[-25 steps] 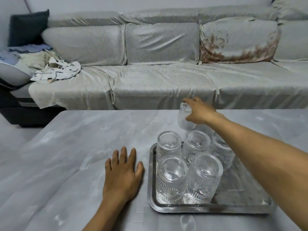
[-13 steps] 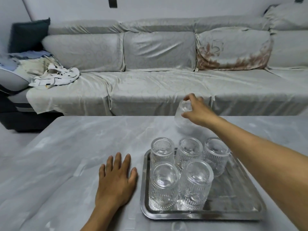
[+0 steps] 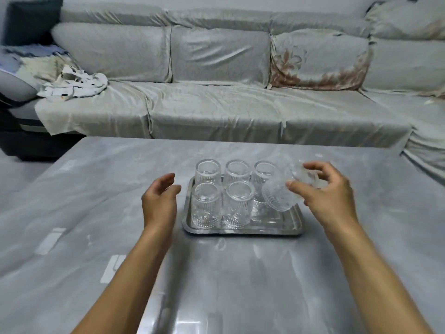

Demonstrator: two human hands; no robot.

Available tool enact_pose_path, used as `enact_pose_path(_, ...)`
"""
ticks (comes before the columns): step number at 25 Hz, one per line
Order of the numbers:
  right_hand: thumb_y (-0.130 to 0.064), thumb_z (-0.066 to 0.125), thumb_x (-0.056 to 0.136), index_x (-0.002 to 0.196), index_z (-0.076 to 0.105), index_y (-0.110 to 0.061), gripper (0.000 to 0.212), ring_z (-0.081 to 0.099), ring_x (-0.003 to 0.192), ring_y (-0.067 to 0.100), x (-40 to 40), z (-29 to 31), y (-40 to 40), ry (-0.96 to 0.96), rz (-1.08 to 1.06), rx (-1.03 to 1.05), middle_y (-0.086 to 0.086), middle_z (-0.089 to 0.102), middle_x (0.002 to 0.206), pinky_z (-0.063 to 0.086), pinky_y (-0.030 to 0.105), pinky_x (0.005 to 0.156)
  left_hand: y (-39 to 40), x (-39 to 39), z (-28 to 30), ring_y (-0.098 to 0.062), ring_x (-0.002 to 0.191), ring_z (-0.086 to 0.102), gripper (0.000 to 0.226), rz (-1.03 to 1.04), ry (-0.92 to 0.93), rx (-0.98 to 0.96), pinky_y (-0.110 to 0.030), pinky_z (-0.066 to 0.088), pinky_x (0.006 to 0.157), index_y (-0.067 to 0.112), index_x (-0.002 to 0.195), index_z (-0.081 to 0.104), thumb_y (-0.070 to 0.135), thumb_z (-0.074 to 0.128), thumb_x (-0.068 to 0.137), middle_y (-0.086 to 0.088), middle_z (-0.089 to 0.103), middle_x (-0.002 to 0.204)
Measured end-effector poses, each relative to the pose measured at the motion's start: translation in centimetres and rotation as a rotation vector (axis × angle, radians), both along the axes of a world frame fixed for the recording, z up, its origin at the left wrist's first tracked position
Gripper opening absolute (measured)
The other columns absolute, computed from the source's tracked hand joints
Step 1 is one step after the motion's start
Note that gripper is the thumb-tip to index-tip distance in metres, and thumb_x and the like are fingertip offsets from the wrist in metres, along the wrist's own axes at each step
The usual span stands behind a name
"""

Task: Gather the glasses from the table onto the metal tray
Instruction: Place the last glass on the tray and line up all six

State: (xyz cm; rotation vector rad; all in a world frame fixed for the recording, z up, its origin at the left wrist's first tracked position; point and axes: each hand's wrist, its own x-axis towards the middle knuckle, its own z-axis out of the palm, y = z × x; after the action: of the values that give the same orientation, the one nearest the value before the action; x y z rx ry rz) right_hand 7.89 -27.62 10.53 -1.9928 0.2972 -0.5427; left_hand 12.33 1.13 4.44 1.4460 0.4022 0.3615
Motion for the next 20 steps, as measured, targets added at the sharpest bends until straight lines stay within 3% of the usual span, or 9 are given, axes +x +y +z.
enact_pose_path(2, -0.045, 0.081, 0.06, 0.101, 0.062, -0.039, 0.045, 0.064, 0.094, 0.018, 0.2, -1.0, 0.1, 0.077, -0.017, -0.142, -0.01, 0.065, 0.111, 0.047, 0.033, 0.075, -1.0, -1.0, 0.2, -0.001, 0.092, 0.062, 0.032, -0.015, -0.018, 0.038, -0.015, 0.043, 0.074, 0.022, 0.107, 0.07, 0.003, 0.06, 0.083, 0.007, 0.069, 0.103)
enact_pose_path(5, -0.041, 0.08, 0.063, 0.103, 0.06, -0.037, 0.045, 0.061, 0.089, 0.016, 0.8, -2.6, 0.6, 0.148, 0.032, -0.228, -0.005, 0.064, 0.116, 0.046, 0.032, 0.074, -1.9, -1.4, 0.1, -0.01, 0.096, 0.062, 0.035, -0.039, 0.034, 0.122, -0.012, 0.04, 0.071, 0.016, 0.116, 0.067, 0.002, 0.059, 0.084, 0.004, 0.066, 0.109)
enact_pose_path(7, -0.036, 0.08, 0.065, 0.106, 0.059, -0.034, 0.046, 0.06, 0.091, 0.017, 1.4, -3.9, 1.3, 0.213, 0.104, -0.297, -0.005, 0.061, 0.123, 0.045, 0.032, 0.076, -2.2, -1.2, -0.1, -0.004, 0.094, 0.061, 0.034, -0.081, 0.05, 0.142, -0.012, 0.04, 0.07, 0.018, 0.113, 0.067, 0.004, 0.06, 0.083, 0.006, 0.066, 0.106)
enact_pose_path(9, -0.036, 0.078, 0.068, 0.111, 0.056, -0.032, 0.049, 0.062, 0.098, 0.022, 1.8, -4.8, 1.9, 0.244, 0.176, -0.428, -0.006, 0.055, 0.129, 0.041, 0.031, 0.074, -2.2, -0.7, 0.0, -0.001, 0.093, 0.062, 0.03, -0.095, 0.061, 0.134, -0.017, 0.044, 0.073, 0.022, 0.105, 0.067, 0.005, 0.06, 0.082, 0.008, 0.068, 0.101)
enact_pose_path(11, -0.036, 0.079, 0.068, 0.117, 0.052, -0.033, 0.056, 0.061, 0.096, 0.021, 2.1, -5.0, 1.5, 0.268, 0.238, -0.481, -0.008, 0.051, 0.13, 0.039, 0.03, 0.073, -1.6, -0.4, 0.1, -0.011, 0.093, 0.064, 0.03, -0.091, 0.085, 0.113, -0.028, 0.05, 0.082, 0.021, 0.104, 0.068, 0.003, 0.058, 0.082, 0.004, 0.069, 0.1)
enact_pose_path(13, -0.031, 0.085, 0.066, 0.125, 0.049, -0.034, 0.069, 0.06, 0.097, 0.016, 2.6, -4.3, -0.6, 0.307, 0.376, -0.306, -0.011, 0.052, 0.128, 0.044, 0.03, 0.078, 0.0, -0.1, 0.1, -0.016, 0.094, 0.065, 0.033, -0.129, 0.095, 0.126, -0.034, 0.05, 0.084, 0.023, 0.102, 0.069, -0.001, 0.055, 0.083, 0.002, 0.071, 0.099)
enact_pose_path(16, -0.01, 0.084, 0.069, 0.119, 0.052, -0.038, 0.065, 0.067, 0.097, 0.015, 3.2, -3.2, -5.3, 0.267, 0.446, 0.093, -0.002, 0.061, 0.124, 0.051, 0.028, 0.079, 3.4, 0.6, -0.3, -0.017, 0.094, 0.066, 0.038, -0.295, 0.166, 0.241, -0.031, 0.049, 0.073, 0.027, 0.099, 0.069, -0.005, 0.056, 0.082, 0.0, 0.073, 0.1)
enact_pose_path(18, 0.001, 0.079, 0.07, 0.126, 0.05, -0.033, 0.072, 0.061, 0.111, 0.017, 3.5, -4.1, -7.2, 0.303, 0.419, 0.071, 0.005, 0.06, 0.129, 0.047, 0.022, 0.083, 4.5, 1.4, -0.8, -0.015, 0.096, 0.065, 0.041, -0.422, 0.216, 0.276, -0.03, 0.048, 0.072, 0.028, 0.106, 0.068, -0.004, 0.061, 0.081, 0.0, 0.072, 0.109)
enact_pose_path(20, 0.005, 0.079, 0.068, 0.143, 0.036, -0.025, 0.091, 0.045, 0.129, 0.016, 3.8, -6.2, -7.2, 0.447, 0.524, -0.063, 0.005, 0.048, 0.143, 0.04, 0.018, 0.092, 4.4, 2.3, -1.3, -0.013, 0.107, 0.061, 0.057, -0.593, 0.234, 0.317, -0.03, 0.049, 0.079, 0.03, 0.123, 0.059, -0.003, 0.068, 0.077, 0.006, 0.065, 0.122)
